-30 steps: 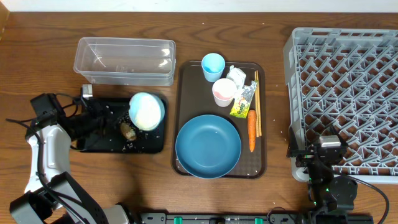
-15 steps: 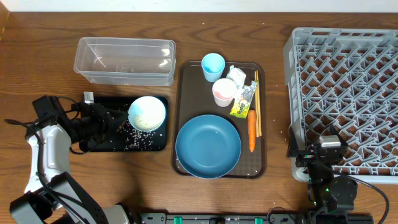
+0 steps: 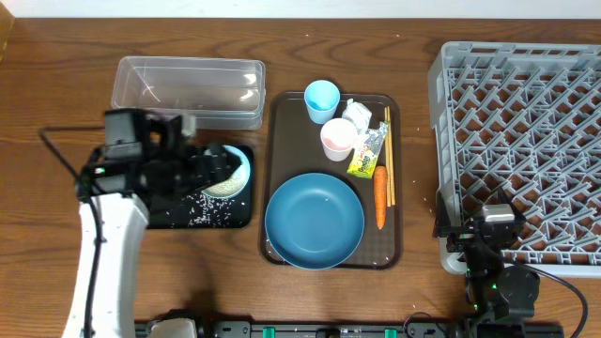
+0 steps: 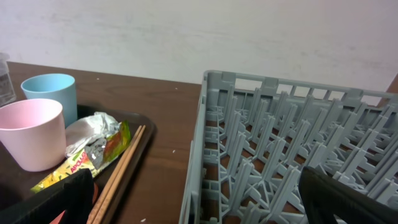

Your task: Sort waste into correct bins and load items into the dishwasher rack

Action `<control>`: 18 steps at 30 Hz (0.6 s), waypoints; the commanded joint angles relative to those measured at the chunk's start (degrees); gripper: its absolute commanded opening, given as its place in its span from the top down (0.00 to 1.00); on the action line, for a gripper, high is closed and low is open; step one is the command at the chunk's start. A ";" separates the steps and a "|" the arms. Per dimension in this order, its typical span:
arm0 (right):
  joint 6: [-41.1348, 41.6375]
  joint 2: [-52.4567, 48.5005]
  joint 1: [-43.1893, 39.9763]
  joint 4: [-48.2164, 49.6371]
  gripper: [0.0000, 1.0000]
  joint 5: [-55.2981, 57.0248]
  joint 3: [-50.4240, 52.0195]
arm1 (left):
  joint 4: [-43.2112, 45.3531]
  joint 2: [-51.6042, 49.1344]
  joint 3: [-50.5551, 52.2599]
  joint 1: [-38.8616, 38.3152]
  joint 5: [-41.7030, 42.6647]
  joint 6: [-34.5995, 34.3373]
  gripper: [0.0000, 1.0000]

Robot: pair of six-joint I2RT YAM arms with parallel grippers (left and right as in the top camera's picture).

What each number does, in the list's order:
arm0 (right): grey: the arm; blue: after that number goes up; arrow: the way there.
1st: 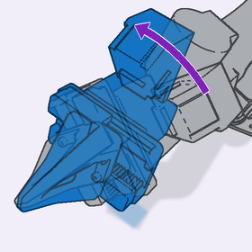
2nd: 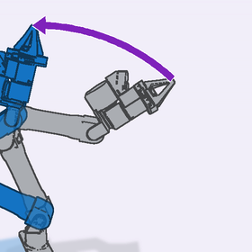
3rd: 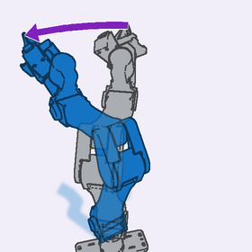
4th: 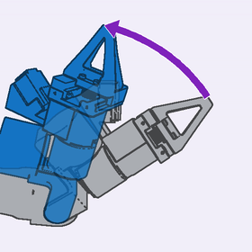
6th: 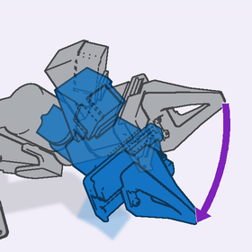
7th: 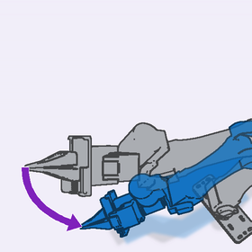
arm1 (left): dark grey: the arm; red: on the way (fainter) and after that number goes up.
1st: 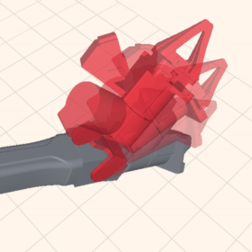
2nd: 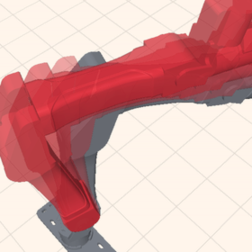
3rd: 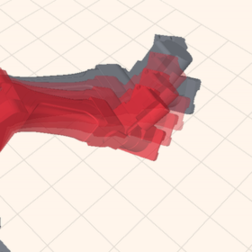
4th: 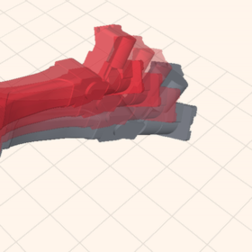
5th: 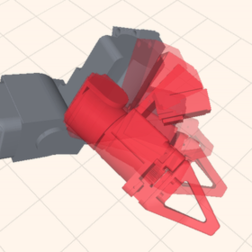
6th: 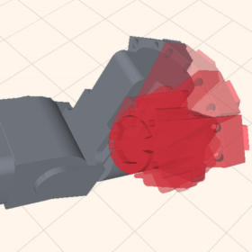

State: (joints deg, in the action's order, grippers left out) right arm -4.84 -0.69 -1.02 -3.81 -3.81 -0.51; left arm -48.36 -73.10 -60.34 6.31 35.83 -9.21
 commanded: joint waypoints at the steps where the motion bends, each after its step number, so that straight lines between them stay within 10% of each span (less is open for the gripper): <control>1: 0.50 0.31 -0.46 -0.09 0.01 0.39 0.22 | 0.50 1.09 -1.88 -7.61 -16.68 -0.68 0.11; 7: 0.50 0.31 -0.46 -0.09 0.01 0.39 0.22 | 1.09 -1.14 -1.79 -16.61 -33.48 3.17 0.12; 18: 0.50 0.31 -0.46 -0.09 0.01 0.39 0.22 | 1.29 -9.79 -1.77 -17.97 -34.86 3.17 0.18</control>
State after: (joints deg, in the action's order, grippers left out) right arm -4.82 -0.69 -1.02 -3.81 -3.81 -0.49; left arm -47.05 -80.16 -61.56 -11.53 3.53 -6.98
